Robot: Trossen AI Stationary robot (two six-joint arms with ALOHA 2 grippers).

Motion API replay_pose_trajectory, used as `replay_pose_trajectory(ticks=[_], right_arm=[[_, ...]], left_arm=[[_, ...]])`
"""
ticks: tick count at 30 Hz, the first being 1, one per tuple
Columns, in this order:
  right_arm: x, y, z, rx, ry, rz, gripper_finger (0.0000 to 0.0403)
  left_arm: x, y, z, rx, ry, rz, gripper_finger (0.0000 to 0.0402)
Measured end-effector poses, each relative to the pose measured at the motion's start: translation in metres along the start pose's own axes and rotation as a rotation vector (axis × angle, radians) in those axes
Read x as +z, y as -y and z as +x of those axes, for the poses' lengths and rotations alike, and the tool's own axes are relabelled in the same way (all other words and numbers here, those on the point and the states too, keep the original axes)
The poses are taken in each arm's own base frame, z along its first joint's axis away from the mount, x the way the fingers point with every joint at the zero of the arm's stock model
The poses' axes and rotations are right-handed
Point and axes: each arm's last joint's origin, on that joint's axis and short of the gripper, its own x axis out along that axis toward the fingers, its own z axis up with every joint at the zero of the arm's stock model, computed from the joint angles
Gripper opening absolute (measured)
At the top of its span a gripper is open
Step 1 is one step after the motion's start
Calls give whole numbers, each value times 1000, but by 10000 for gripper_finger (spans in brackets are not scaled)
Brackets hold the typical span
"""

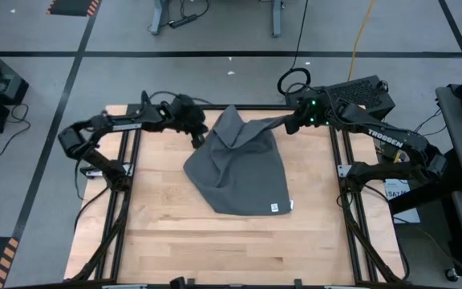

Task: Roll towel
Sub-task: Fold the gray towel on the center of table

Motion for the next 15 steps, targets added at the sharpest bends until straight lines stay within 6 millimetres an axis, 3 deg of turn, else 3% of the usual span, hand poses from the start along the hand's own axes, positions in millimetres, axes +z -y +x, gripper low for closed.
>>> replay_pose_trajectory(ticks=[5,8,15], right_arm=[[1,3,0,9,-5,8,0],[1,3,0,10,-6,10,0],[1,3,0,14,-8,19,0]], left_arm=[[-11,-4,21,50,93,99,172],[-19,-5,37,94,45,176,213],[-31,-7,56,173,-12,175,209]])
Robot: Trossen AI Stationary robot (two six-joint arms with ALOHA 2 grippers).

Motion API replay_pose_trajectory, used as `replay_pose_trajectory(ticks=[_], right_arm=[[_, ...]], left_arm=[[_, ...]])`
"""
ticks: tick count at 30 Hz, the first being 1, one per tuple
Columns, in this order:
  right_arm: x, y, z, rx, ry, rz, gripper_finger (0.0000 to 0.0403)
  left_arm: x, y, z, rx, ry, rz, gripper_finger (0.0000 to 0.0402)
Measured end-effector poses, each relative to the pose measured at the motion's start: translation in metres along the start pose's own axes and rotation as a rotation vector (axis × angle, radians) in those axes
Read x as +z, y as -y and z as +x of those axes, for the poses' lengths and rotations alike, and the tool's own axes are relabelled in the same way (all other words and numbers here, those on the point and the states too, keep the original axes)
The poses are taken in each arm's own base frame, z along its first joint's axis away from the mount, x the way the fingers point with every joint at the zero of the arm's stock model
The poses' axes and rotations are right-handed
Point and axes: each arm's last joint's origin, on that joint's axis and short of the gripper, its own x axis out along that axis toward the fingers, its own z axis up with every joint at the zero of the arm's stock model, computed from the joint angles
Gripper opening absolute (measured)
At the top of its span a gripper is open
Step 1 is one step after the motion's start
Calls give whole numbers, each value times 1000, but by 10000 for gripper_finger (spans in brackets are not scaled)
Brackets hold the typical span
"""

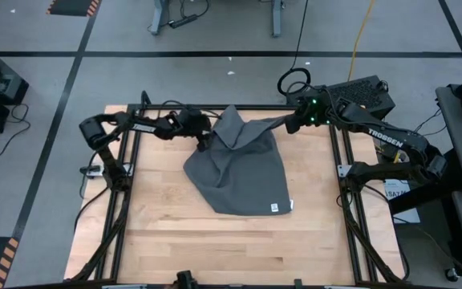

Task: Roll towel
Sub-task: Fold the gray towel on the center of table

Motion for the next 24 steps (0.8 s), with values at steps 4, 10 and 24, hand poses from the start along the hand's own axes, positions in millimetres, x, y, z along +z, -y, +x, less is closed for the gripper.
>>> replay_pose_trajectory(ticks=[4,10,24], right_arm=[[0,0,0,0,0,0,0],[0,0,0,-1,-1,1,0],[0,0,0,-1,0,27,0]], left_arm=[[6,-1,0,12,58,3,184],[1,1,6,-34,51,-6,171],[26,6,12,17,40,26,79]])
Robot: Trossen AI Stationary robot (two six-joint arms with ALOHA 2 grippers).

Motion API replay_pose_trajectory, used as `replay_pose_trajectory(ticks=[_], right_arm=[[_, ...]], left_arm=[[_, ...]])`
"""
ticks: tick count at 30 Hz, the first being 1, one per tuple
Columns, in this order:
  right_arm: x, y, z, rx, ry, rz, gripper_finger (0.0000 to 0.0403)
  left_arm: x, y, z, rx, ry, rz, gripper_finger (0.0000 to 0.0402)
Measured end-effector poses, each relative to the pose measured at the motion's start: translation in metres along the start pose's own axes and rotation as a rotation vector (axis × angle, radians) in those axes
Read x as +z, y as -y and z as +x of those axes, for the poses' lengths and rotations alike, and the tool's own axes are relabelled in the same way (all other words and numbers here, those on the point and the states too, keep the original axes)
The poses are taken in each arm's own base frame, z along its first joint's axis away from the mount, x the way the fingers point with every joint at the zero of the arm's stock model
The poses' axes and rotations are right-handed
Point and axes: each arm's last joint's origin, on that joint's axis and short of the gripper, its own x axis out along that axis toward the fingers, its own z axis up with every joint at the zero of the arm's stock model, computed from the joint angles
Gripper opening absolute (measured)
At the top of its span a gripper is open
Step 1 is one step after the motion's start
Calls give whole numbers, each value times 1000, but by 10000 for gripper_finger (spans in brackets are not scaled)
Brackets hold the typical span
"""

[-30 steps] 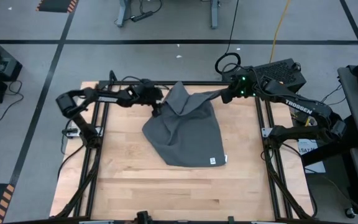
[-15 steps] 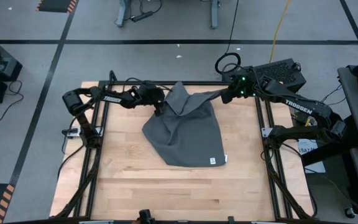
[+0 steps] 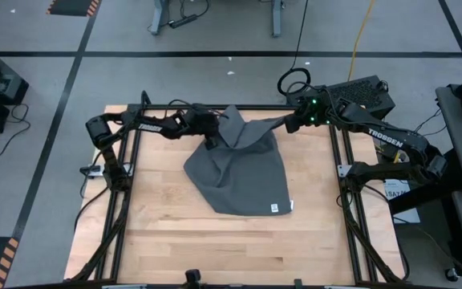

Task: Roll towel
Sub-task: Fold the gray towel on the center of table

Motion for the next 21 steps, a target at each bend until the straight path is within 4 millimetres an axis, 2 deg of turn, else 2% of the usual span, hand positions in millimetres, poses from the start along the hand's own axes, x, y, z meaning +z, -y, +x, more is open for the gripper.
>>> replay_pose_trajectory(ticks=[3,7,9,12,17,21], right_arm=[[1,0,0,4,9,0,0],[2,-1,0,7,16,0,0],[2,-1,-1,5,11,0,0],[10,-4,-9,10,30,-4,0],[38,-12,-33,-39,166,-55,0],[63,-15,-49,-93,289,-90,0]], left_arm=[[-6,1,0,16,-88,-59,16],[-3,-3,-5,34,-118,-95,7],[7,-6,-15,46,-112,-95,5],[28,-13,-37,63,-103,-99,5],[65,-26,-85,100,-26,-102,4],[96,-39,-129,240,90,-109,3]])
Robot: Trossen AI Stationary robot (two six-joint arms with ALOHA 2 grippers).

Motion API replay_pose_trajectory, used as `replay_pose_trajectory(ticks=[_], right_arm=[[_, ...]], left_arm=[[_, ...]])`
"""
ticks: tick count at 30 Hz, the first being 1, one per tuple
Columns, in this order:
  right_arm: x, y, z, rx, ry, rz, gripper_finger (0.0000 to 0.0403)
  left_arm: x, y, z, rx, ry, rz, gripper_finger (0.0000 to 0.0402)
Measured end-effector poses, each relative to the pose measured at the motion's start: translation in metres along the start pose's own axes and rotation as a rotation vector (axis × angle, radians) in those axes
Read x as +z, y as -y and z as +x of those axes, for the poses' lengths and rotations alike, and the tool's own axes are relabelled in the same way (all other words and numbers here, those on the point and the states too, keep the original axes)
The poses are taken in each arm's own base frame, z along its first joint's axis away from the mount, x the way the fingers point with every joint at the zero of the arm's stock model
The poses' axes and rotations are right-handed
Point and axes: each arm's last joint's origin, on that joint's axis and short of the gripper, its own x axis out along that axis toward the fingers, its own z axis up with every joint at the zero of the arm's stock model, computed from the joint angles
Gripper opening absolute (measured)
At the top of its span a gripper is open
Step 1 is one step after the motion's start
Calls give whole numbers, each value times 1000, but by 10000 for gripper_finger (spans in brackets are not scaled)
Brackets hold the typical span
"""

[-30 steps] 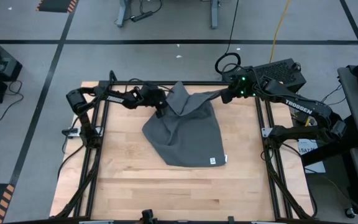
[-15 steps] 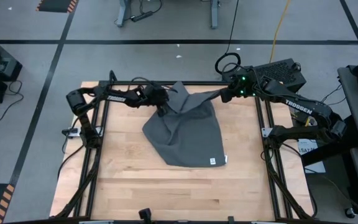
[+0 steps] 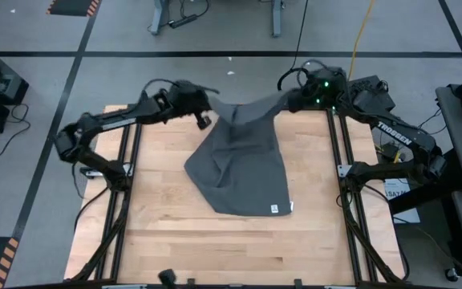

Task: Roll towel
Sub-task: Fold the gray towel on the center of table

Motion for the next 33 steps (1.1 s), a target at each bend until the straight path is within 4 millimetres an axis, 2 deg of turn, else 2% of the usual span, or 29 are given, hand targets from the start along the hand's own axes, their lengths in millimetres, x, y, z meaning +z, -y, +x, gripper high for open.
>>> replay_pose_trajectory(ticks=[7,13,17,21,28,33], right_arm=[[56,-6,-27,42,250,8,0],[76,-9,-52,58,288,-3,0],[81,-16,-70,170,236,-6,0],[87,-28,-96,393,164,32,0],[100,-52,-154,718,144,76,0],[111,-62,-199,920,213,108,0]], left_arm=[[58,-35,-69,115,230,-35,3],[71,-45,-118,53,219,-65,2],[74,-40,-153,-167,252,-150,2],[79,-27,-197,-444,376,-221,2],[92,-12,-278,-833,568,-329,2],[113,-5,-315,-1042,696,-383,2]])
